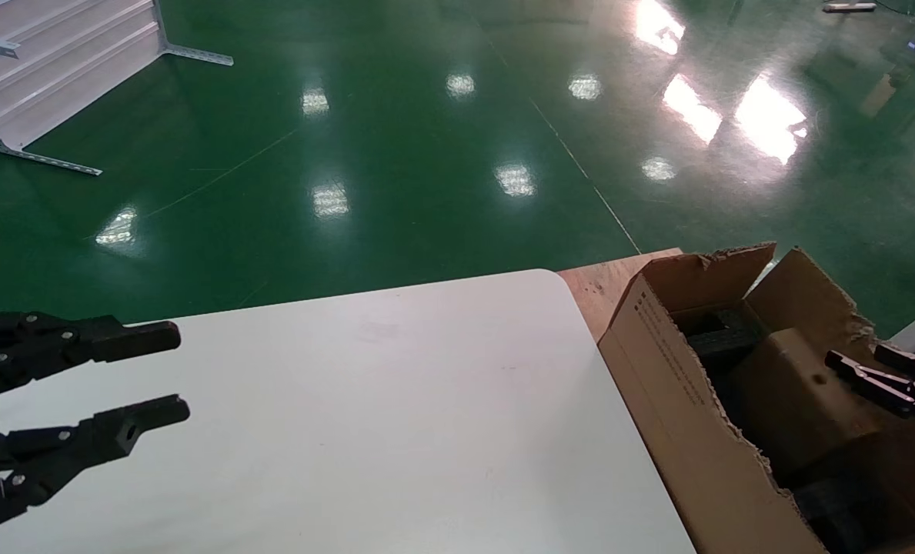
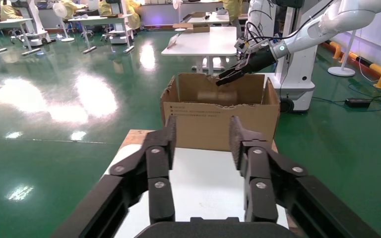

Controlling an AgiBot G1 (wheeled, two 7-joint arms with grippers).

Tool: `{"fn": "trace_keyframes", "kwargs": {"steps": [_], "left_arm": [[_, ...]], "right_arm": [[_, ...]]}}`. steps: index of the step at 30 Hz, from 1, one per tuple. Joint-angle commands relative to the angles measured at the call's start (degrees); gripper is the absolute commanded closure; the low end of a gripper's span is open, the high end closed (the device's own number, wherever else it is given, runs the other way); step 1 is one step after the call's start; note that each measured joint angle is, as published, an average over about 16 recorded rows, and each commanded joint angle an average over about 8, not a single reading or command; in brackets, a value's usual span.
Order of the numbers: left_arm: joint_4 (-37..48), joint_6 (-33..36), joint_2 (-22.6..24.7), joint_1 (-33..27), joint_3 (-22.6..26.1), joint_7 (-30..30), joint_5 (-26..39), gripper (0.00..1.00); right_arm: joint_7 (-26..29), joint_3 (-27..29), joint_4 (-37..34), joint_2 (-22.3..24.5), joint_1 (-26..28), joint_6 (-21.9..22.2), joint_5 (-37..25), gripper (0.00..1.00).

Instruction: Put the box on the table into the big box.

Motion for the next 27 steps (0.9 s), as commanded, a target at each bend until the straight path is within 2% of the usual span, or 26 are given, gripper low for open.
{"fn": "trace_keyframes", "kwargs": {"steps": [1,12,19,27], "left_arm": [[0.0,0.0,0.0,0.0,0.0,0.0,0.0,0.0],[0.0,0.0,0.0,0.0,0.0,0.0,0.0,0.0],[0.0,0.0,0.0,0.0,0.0,0.0,0.0,0.0],[0.0,0.0,0.0,0.0,0.0,0.0,0.0,0.0]], "right_arm": [[0.0,0.0,-0.1,0.0,0.0,0.0,0.0,0.0],[-0.1,0.2,1.6,-0.3,1.3,-1.8,0.4,0.0],[0.8,-0.1,6.0,-0.9,5.5,-4.4,0.0,0.0],[0.5,-0.6,12.1,-1.7,11.6,-4.9,-0.5,0.0]]}}
